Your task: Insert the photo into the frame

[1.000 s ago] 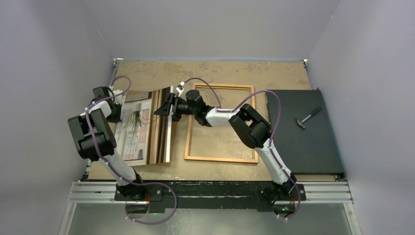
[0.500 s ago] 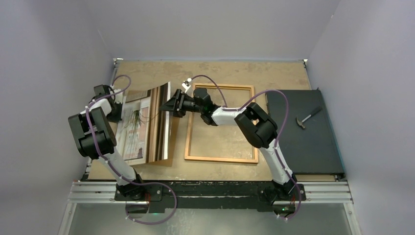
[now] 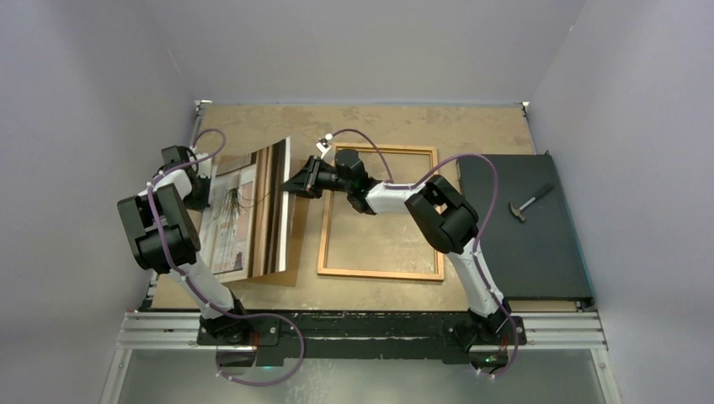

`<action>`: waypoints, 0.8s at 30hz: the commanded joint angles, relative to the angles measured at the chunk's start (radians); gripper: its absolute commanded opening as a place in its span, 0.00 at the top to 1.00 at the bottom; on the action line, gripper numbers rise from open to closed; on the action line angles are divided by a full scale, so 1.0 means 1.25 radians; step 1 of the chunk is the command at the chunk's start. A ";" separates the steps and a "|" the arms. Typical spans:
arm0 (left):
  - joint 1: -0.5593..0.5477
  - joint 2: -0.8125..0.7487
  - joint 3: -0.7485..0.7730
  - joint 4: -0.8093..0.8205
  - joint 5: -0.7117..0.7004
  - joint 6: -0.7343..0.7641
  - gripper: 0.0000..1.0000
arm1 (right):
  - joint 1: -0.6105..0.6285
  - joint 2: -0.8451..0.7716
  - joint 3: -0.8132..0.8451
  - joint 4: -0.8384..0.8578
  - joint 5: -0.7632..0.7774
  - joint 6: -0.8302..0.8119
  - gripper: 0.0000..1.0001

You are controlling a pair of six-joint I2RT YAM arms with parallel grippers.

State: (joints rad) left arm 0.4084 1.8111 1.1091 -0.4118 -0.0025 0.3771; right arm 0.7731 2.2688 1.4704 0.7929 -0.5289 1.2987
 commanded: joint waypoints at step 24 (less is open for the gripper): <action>0.003 0.069 0.008 0.001 0.004 -0.001 1.00 | -0.071 -0.158 0.026 -0.183 0.004 -0.138 0.91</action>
State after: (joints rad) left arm 0.4084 1.8286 1.1278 -0.4026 -0.0059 0.3779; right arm 0.7109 2.1715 1.4639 0.6048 -0.5362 1.1965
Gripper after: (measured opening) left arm 0.002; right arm 0.075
